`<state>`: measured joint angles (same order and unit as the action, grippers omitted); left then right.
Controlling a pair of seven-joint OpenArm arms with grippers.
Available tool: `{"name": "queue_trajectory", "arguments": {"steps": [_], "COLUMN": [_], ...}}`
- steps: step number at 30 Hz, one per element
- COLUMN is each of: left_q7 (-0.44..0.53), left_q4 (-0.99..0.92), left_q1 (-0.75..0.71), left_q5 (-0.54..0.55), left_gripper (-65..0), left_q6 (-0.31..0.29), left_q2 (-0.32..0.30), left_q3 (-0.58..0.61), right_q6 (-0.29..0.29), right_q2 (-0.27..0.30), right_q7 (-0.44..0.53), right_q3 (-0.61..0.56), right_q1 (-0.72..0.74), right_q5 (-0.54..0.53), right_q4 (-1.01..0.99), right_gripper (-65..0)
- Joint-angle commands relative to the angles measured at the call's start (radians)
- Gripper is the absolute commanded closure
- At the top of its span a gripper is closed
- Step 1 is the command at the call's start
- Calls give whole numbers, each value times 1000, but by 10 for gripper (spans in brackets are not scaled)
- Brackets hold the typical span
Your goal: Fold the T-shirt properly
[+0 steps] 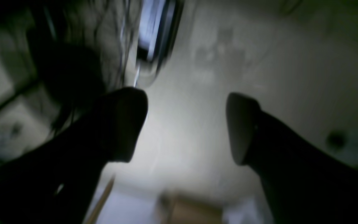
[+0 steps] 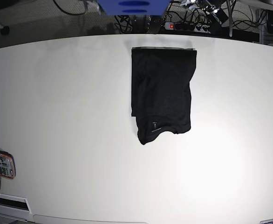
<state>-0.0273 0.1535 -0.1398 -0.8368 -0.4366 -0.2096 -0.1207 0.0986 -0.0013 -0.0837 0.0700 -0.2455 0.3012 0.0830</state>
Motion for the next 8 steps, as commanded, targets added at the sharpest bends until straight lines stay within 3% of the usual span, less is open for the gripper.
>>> {"name": "queue_trajectory", "arguments": {"steps": [1,8], "left_q7": [-12,-9], "left_q4": [4,4], "left_q1": [1,6], "left_q5": [0,0], "left_gripper": [-130,-130], "left_q6": [-3,-3], "left_q2": [-11,-7], "left_q3": [2,2], "right_q6": [10,10], "right_q2": [-1,4], "right_q7": [14,14], "right_q3": [-2,-2], "right_q1": [2,10], "right_q5": [6,10], "right_q4": [4,4], "right_gripper": [-423,-423]}}
